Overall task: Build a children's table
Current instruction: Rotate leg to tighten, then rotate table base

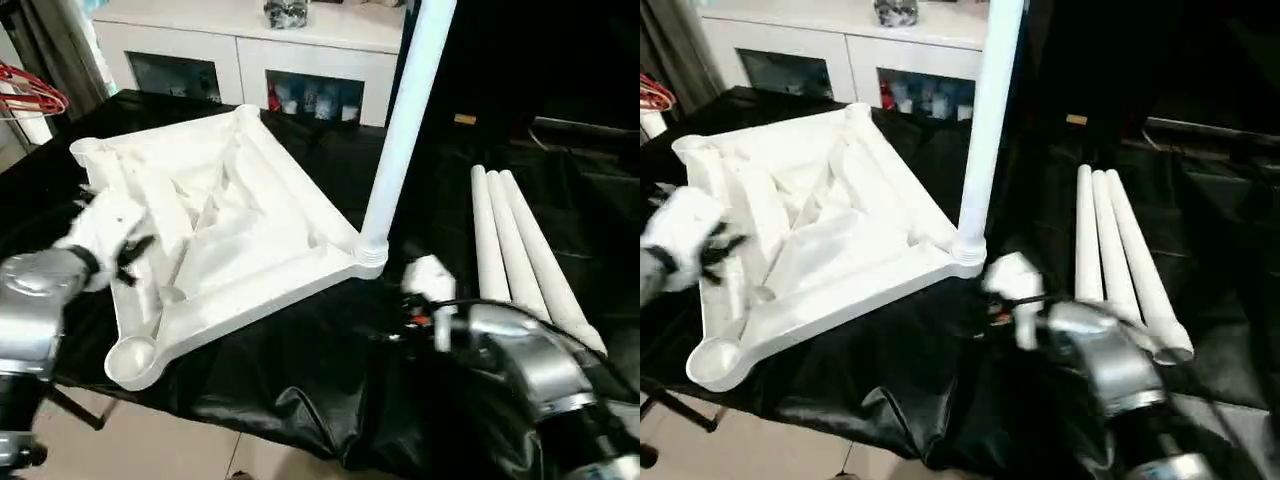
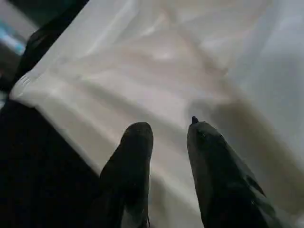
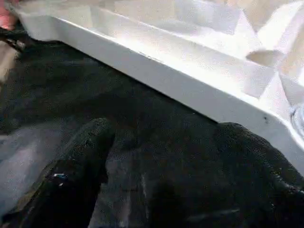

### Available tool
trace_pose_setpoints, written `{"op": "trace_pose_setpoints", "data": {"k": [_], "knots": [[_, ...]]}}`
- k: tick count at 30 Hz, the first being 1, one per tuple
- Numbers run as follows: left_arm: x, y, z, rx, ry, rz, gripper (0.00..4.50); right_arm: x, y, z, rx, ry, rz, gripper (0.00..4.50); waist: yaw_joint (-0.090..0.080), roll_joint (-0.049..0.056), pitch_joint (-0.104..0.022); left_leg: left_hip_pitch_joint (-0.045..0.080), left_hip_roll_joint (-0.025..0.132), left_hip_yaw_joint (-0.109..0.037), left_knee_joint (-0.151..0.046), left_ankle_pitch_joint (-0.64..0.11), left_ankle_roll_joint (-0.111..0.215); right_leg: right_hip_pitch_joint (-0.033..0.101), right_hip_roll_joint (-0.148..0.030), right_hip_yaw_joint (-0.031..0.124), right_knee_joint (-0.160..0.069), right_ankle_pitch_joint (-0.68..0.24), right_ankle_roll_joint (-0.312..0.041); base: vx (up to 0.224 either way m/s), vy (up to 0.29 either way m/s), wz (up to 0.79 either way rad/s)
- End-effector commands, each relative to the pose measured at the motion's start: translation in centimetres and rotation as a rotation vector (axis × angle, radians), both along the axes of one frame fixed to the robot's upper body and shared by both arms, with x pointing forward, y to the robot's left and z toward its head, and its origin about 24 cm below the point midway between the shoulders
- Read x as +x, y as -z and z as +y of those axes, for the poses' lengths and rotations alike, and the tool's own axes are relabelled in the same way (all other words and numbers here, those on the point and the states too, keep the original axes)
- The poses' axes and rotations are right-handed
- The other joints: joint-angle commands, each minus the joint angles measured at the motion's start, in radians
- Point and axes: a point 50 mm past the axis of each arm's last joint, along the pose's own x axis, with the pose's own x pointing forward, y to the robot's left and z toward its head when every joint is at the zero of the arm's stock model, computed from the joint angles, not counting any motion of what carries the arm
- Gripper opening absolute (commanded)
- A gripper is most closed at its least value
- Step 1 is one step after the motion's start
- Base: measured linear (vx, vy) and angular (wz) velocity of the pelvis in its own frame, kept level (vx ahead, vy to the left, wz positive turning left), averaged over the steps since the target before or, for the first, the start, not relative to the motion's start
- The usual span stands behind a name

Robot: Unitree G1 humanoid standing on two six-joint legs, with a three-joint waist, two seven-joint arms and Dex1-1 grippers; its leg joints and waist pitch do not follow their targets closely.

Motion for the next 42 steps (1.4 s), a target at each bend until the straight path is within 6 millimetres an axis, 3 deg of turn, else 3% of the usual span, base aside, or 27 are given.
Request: {"op": "trace_pose_setpoints", "data": {"k": [1, 8, 9, 10, 13, 19, 25, 28, 37, 39, 41, 42], "knots": [[-0.2, 0.3, 0.5, 0.032, -0.028, 0.03, 1.17, 0.9, -0.3, 0.1, -0.041, 0.066, -0.039, 3.8, 0.0, 0.01, -0.062, 0.022, 0.059, -0.028, -0.073, -0.182, 0.035, 0.038, -0.088, 0.058, -0.078, -0.183, -0.211, 0.0, 0.0, 0.0], [-1.2, 1.8, -0.2, 0.071, 0.041, 0.156, 0.57, 2.7, 0.0, 2.0, -0.013, 0.189, 0.0, 3.08, 0.005, 0.014, -0.066, 0.024, 0.062, -0.028, -0.073, -0.172, 0.02, 0.041, -0.091, 0.061, -0.071, -0.11, -0.22, 0.0, 0.0, 0.0], [-1.3, 2.0, -0.4, 0.071, 0.063, 0.173, 0.45, 2.8, 0.0, 2.3, -0.013, 0.188, 0.002, 3.01, 0.005, 0.013, -0.066, 0.023, 0.061, -0.028, -0.073, -0.17, 0.02, 0.043, -0.09, 0.061, -0.07, -0.102, -0.221, 0.0, 0.0, 0.0], [-1.3, 2.0, -0.4, 0.071, 0.063, 0.173, 0.32, 2.8, 0.0, 2.3, -0.013, 0.188, 0.002, 2.96, 0.006, 0.006, -0.066, 0.023, 0.061, -0.028, -0.073, -0.171, 0.021, 0.044, -0.092, 0.061, -0.068, -0.107, -0.222, 0.0, 0.0, 0.0], [-1.7, 2.8, -1.2, 0.079, 0.149, 0.249, 0.13, 3.0, 0.5, 3.0, -0.055, 0.178, -0.001, 2.65, 0.006, 0.01, -0.063, 0.025, 0.062, -0.028, -0.077, -0.202, 0.008, 0.041, -0.094, 0.062, -0.073, -0.152, -0.216, 0.0, 0.0, 0.0], [-2.3, 2.9, -2.2, 0.092, 0.275, 0.341, 0.0, 3.2, 1.5, 3.4, -0.128, 0.184, 0.017, 2.19, 0.0, 0.005, -0.059, 0.027, 0.061, -0.03, -0.082, -0.249, -0.016, 0.04, -0.095, 0.064, -0.078, -0.204, -0.201, 0.0, 0.0, 0.0], [-3.9, 3.7, -4.2, 0.018, 0.456, 0.508, 0.0, 3.6, 1.9, 3.5, -0.127, 0.219, 0.027, 1.78, -0.002, 0.007, -0.051, 0.038, 0.062, -0.034, -0.086, -0.339, -0.041, 0.03, -0.097, 0.067, -0.089, -0.339, -0.178, 0.0, 0.0, 0.0], [-4.5, 4.0, -5.2, -0.016, 0.514, 0.555, 0.0, 3.8, 2.1, 3.6, -0.13, 0.233, 0.032, 1.56, -0.006, 0.003, -0.045, 0.047, 0.063, -0.038, -0.09, -0.417, -0.06, 0.024, -0.098, 0.068, -0.097, -0.422, -0.166, 0.0, 0.0, 0.0], [-4.4, 4.6, -9.3, -0.127, 0.644, 0.52, 0.0, 4.7, 1.3, 3.4, -0.073, 0.314, -0.021, 0.85, -0.003, 0.003, -0.051, 0.045, 0.062, -0.035, -0.088, -0.379, -0.054, 0.029, -0.098, 0.07, -0.096, -0.38, -0.173, 0.0, 0.0, 0.0], [-3.5, 4.4, -10.4, -0.148, 0.63, 0.454, 0.0, 5.3, 0.6, 2.8, -0.04, 0.372, -0.047, 0.71, -0.002, 0.007, -0.052, 0.044, 0.061, -0.034, -0.087, -0.368, -0.053, 0.03, -0.096, 0.069, -0.095, -0.359, -0.179, 0.0, 0.0, 0.0], [-3.1, 4.3, -10.7, -0.15, 0.629, 0.432, 0.0, 5.7, 0.3, 2.2, -0.033, 0.417, -0.059, 0.56, -0.003, 0.004, -0.056, 0.043, 0.061, -0.032, -0.086, -0.349, -0.052, 0.032, -0.095, 0.069, -0.093, -0.328, -0.181, 0.0, 0.0, 0.0], [-2.9, 4.2, -10.9, -0.147, 0.633, 0.419, 0.0, 6.3, -0.1, 1.1, -0.037, 0.487, -0.079, 0.45, -0.004, 0.004, -0.056, 0.035, 0.059, -0.032, -0.087, -0.322, -0.046, 0.039, -0.094, 0.068, -0.088, -0.298, -0.185, 0.0, 0.0, 0.0]]}}
